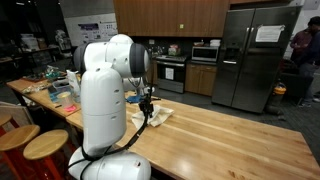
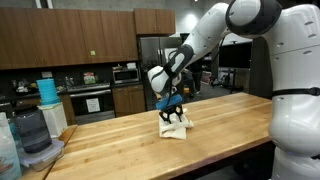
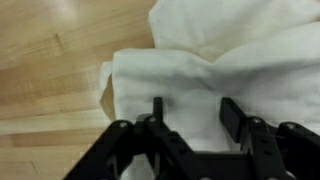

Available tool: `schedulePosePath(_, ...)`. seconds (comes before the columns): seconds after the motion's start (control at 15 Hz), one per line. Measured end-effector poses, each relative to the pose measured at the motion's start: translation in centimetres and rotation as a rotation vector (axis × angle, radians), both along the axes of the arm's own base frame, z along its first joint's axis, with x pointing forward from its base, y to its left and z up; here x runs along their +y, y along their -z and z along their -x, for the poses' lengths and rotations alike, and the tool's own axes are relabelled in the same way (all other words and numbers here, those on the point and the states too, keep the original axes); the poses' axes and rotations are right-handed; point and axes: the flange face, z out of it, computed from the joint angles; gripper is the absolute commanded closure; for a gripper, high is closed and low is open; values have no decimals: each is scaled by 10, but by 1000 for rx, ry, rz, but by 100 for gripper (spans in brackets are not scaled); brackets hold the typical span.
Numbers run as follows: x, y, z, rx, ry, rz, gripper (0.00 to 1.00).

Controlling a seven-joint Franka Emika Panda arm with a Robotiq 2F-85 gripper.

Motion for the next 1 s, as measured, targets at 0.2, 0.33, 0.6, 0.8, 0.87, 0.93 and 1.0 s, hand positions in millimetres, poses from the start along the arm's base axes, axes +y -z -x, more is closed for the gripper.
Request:
schedulePosePath(0.2, 1, 2, -7, -41, 6, -1, 30)
schedulePosePath(0.33, 4, 3, -11, -74, 8, -27, 28)
schedulePosePath(0.6, 22, -5, -19, -152, -6, -169, 27)
schedulePosePath(0.8, 40, -13, -20, -179, -44, -316, 25)
schedulePosePath(0.87, 46, -15, -19, -175, -59, -366, 23)
schedulePosePath(0.93, 51, -16, -17, -166, -72, -410, 23)
schedulePosePath(1.0, 56, -17, -15, -152, -84, -451, 21)
